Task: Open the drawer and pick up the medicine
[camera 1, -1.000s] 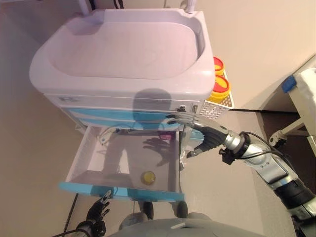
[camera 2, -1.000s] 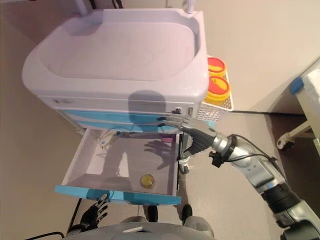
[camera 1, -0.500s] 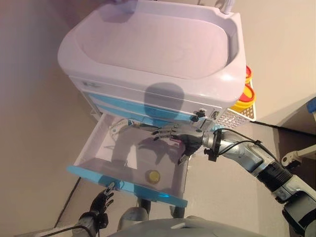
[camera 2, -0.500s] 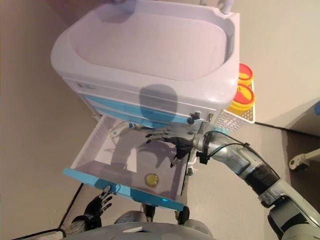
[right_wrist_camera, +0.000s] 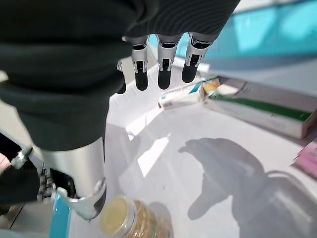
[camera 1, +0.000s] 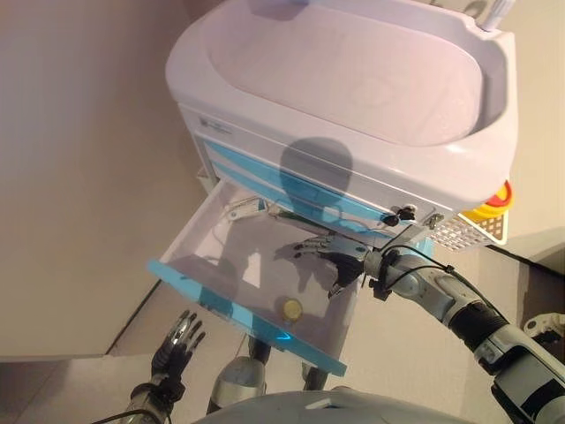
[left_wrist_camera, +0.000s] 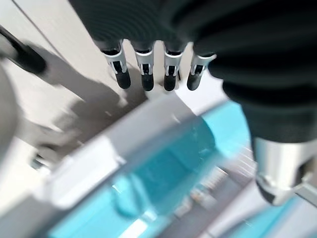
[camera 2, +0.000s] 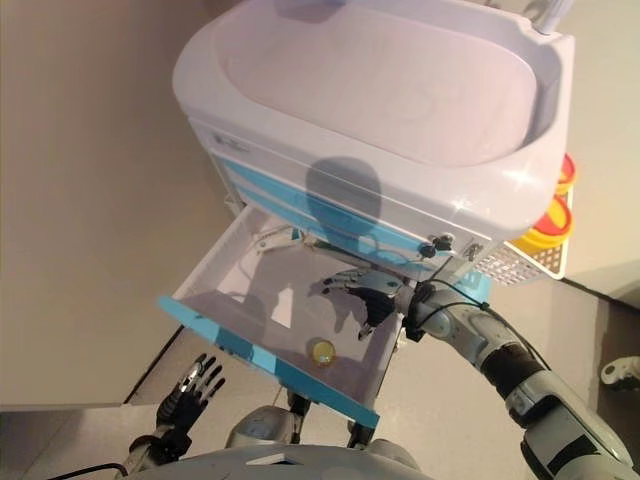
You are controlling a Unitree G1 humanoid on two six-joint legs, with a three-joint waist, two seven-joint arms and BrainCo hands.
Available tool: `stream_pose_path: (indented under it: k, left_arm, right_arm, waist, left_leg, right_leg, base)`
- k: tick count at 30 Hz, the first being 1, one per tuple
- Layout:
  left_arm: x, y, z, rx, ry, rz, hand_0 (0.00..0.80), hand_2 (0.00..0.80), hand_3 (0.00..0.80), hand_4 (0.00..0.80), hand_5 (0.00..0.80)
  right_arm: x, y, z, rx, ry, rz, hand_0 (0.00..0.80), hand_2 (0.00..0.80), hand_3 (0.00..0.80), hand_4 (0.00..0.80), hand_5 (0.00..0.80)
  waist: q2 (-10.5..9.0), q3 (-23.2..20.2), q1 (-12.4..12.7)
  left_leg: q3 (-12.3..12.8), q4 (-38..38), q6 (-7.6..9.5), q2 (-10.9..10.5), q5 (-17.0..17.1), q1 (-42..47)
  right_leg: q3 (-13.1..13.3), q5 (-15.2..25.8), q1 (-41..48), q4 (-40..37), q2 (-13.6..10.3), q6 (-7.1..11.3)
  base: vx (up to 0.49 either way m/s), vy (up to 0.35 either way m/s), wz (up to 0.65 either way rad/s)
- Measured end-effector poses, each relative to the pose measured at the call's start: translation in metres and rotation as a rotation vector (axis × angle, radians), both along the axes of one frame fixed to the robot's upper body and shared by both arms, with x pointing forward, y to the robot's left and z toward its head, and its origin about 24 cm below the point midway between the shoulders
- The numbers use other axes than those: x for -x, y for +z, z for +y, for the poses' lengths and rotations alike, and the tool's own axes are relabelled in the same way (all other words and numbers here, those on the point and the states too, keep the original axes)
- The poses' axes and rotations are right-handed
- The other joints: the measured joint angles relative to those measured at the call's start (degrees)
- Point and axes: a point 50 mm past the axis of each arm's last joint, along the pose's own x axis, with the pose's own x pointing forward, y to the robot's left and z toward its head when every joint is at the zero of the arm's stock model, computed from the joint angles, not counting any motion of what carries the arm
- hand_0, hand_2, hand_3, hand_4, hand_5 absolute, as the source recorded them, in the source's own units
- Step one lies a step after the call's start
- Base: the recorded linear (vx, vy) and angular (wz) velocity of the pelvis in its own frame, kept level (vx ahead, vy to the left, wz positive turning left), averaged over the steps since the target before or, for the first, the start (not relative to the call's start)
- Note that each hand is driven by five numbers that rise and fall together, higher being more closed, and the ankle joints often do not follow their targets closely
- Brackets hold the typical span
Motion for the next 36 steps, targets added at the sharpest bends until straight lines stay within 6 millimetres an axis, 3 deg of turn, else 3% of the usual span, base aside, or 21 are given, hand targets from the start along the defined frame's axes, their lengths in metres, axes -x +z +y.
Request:
stream_pose_path:
  k: [10,16,20,29,36]
  left_arm:
    - [0.008,-0.003,0.007,-0.055,0.055,0.067,0.000,0.000,0.000,0.000,0.000]
    - [0.040,-0.023,0.018,-0.182,0.089,0.309,0.000,0.000,0.000,0.000,0.000]
    - [0.056,-0.030,0.018,-0.202,0.068,0.387,0.000,0.000,0.000,0.000,0.000]
    - [0.061,-0.033,0.016,-0.213,0.035,0.421,0.000,0.000,0.000,0.000,0.000]
    - [0.060,-0.034,0.009,-0.211,-0.014,0.423,0.000,0.000,0.000,0.000,0.000]
  right_arm:
    - [0.004,-0.022,-0.008,0.059,-0.030,0.016,0.000,0.000,0.000,0.000,0.000]
    - [0.008,-0.036,-0.005,0.120,0.034,0.046,0.000,0.000,0.000,0.000,0.000]
    - [0.010,-0.043,-0.008,0.141,0.043,0.050,0.000,0.000,0.000,0.000,0.000]
    - [0.019,-0.057,0.006,0.120,0.094,-0.018,0.000,0.000,0.000,0.000,0.000]
    - [0.022,-0.067,0.003,0.156,0.085,-0.080,0.000,0.000,0.000,0.000,0.000]
  waist:
    - [1.19,0.1,0.3]
    - [2.47,-0.7,0.5]
    - [3.19,-1.2,2.0]
    - [3.04,-1.5,3.3]
    - [3.14,-1.6,3.2]
  left_leg:
    - [-1.6,0.0,0.13,-0.4,0.4,-0.4]
    - [-2.3,0.0,0.02,-0.4,0.5,-0.1]
    - [-2.7,0.0,-0.47,-0.4,0.2,-0.1]
    - [-4.1,0.0,-0.71,-0.6,0.7,-0.8]
    - [-5.1,0.1,-0.86,-0.7,1.0,-1.5]
  right_leg:
    - [-1.3,0.0,0.2,0.0,-0.3,0.06]
    - [-2.1,-0.2,0.9,-0.1,-0.3,0.17]
    - [-2.5,-0.2,1.0,-0.2,-0.2,0.19]
    - [-3.8,-0.2,0.9,0.0,-0.2,0.19]
    - [-5.0,-0.3,0.7,0.0,-0.2,0.19]
  base:
    - [-0.003,0.000,0.07]
    - [0.006,-0.004,0.07]
    - [0.003,-0.001,0.06]
    - [-0.002,0.000,0.08]
    - [0.007,0.004,0.09]
